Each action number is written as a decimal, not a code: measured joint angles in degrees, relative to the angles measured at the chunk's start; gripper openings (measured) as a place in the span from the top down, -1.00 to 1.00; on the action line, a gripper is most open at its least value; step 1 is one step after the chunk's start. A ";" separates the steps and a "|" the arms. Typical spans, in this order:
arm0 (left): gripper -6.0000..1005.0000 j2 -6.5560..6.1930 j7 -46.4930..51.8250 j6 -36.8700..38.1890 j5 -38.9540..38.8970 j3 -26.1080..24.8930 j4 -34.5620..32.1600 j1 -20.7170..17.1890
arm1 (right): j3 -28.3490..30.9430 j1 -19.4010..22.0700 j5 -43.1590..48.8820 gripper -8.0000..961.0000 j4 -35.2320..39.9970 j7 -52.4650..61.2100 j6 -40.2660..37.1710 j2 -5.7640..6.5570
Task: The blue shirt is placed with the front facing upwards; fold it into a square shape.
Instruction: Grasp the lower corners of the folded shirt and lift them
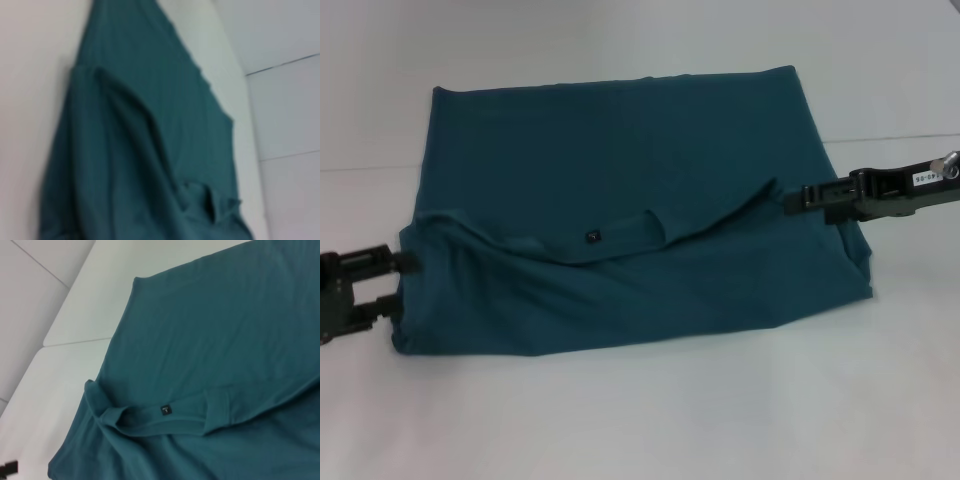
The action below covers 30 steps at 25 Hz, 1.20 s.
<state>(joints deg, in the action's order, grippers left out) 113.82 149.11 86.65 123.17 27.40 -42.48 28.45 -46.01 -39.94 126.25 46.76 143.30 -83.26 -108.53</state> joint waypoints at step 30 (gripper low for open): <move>-0.37 1.41 -5.55 -20.63 4.40 5.87 12.66 5.03 | 1.70 0.62 -0.13 -0.92 -0.71 -0.44 0.65 0.07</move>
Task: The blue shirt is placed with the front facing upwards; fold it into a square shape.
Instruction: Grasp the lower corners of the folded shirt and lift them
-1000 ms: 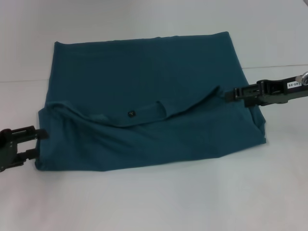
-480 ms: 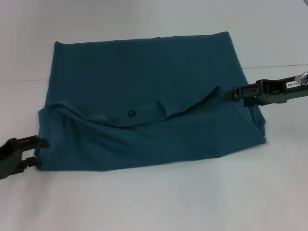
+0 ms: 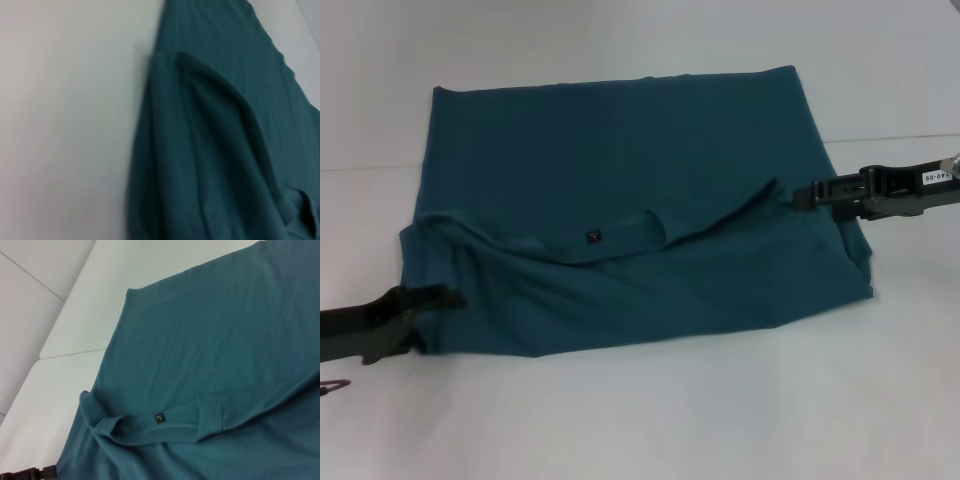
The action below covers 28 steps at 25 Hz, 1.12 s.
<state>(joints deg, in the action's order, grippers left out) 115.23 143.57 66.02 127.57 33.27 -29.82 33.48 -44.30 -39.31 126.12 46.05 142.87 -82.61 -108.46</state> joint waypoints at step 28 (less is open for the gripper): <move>0.88 -1.12 -6.27 10.54 -1.87 -5.10 -1.70 0.34 | 7.45 3.72 0.03 -0.93 0.09 -10.17 -7.46 0.65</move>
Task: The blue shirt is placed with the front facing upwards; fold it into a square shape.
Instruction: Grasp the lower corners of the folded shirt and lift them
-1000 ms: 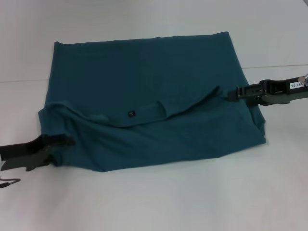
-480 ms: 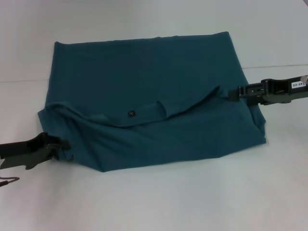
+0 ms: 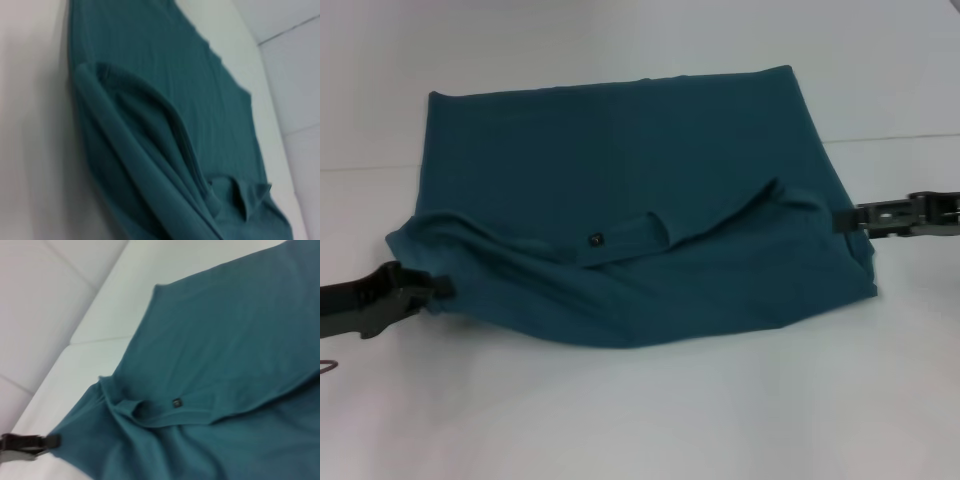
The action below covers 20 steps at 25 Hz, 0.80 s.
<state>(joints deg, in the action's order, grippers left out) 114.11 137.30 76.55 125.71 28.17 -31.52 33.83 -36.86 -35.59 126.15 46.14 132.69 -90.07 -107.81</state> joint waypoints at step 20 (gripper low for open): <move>0.88 0.22 -0.11 -1.65 -0.12 -2.39 0.04 -0.54 | -3.93 1.74 7.16 -0.92 -4.82 -1.13 16.85 -1.81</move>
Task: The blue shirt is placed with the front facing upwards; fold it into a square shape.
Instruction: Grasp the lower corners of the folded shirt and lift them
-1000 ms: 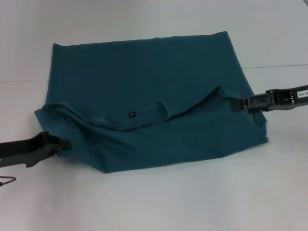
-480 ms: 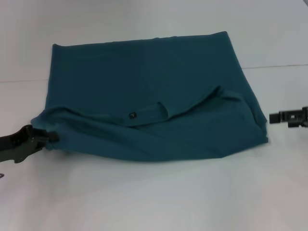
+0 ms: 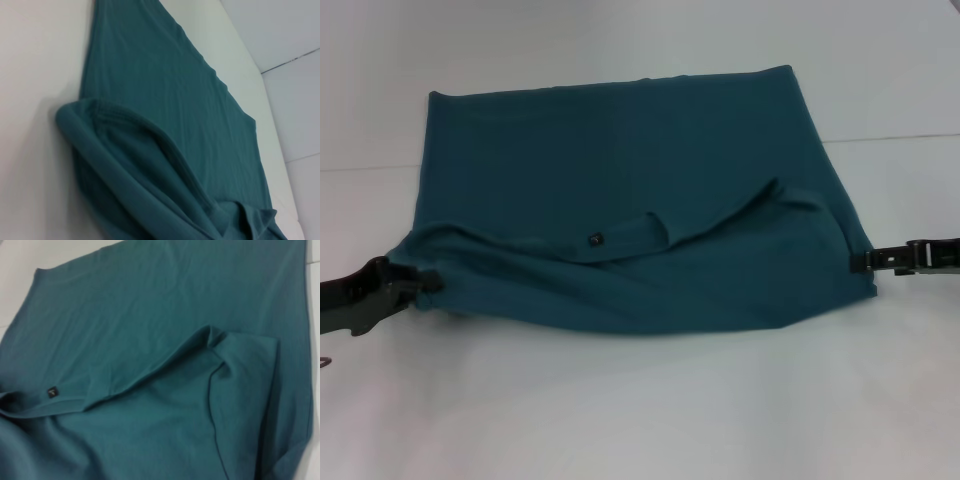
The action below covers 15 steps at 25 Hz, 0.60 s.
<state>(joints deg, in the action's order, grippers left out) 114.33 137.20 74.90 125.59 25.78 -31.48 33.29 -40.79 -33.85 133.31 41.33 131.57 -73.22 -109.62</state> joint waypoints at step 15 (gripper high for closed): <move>0.88 0.11 0.00 -0.39 0.00 -0.03 0.14 -0.70 | -2.78 -5.21 4.28 -0.85 -5.28 -0.06 8.20 -3.12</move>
<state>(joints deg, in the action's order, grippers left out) 114.43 137.20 74.51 125.59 25.75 -31.33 32.60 -43.57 -39.07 137.59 36.05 131.50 -65.02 -112.74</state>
